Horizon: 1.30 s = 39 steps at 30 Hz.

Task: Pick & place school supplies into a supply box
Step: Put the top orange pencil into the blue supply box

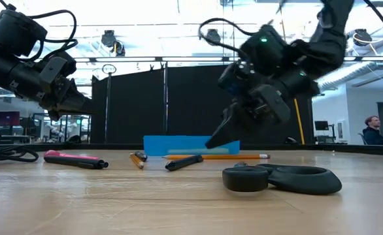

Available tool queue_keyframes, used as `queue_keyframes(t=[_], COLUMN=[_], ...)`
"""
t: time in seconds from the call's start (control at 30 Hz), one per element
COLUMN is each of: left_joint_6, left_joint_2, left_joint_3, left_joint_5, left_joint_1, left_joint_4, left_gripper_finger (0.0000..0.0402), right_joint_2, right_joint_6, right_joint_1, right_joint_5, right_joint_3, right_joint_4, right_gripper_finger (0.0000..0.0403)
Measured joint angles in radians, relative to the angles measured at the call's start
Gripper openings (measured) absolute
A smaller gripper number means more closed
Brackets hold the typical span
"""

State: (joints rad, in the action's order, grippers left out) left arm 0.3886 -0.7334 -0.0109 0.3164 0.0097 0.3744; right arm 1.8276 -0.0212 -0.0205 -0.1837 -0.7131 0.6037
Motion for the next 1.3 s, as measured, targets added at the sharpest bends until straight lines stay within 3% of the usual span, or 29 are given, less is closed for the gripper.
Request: queue_keyframes(t=[0.27, 0.4, 0.53, 0.77, 0.9, 1.3], left_joint_6=[0.003, 0.003, 0.007, 0.007, 0.007, 0.013], left_joint_2=[0.000, 0.000, 0.000, 0.000, 0.000, 0.000], left_joint_3=[0.000, 0.000, 0.000, 0.000, 0.000, 0.000], left_joint_5=[0.000, 0.008, 0.008, 0.008, 0.008, 0.008], left_joint_1=[0.000, 0.000, 0.000, 0.000, 0.000, 0.000], left_joint_4=[0.002, 0.002, 0.002, 0.004, 0.003, 0.003], left_gripper_finger=[0.0031, 0.0031, 0.0031, 0.0031, 0.0031, 0.0031], right_joint_2=[-0.013, -0.012, -0.011, -0.011, -0.011, 0.015], right_joint_6=[0.052, 0.062, 0.062, 0.066, 0.066, 0.107], right_joint_1=[0.004, 0.011, 0.033, 0.048, 0.045, 0.018], right_joint_5=[0.081, 0.112, 0.212, 0.271, 0.322, 0.308], right_joint_3=[0.209, 0.272, 0.326, 0.424, 0.464, 0.468], right_joint_4=[0.382, 0.455, 0.448, 0.634, 0.630, 0.612], right_gripper_finger=[0.0079, 0.0117, 0.0141, 0.0150, 0.0147, 0.0146])
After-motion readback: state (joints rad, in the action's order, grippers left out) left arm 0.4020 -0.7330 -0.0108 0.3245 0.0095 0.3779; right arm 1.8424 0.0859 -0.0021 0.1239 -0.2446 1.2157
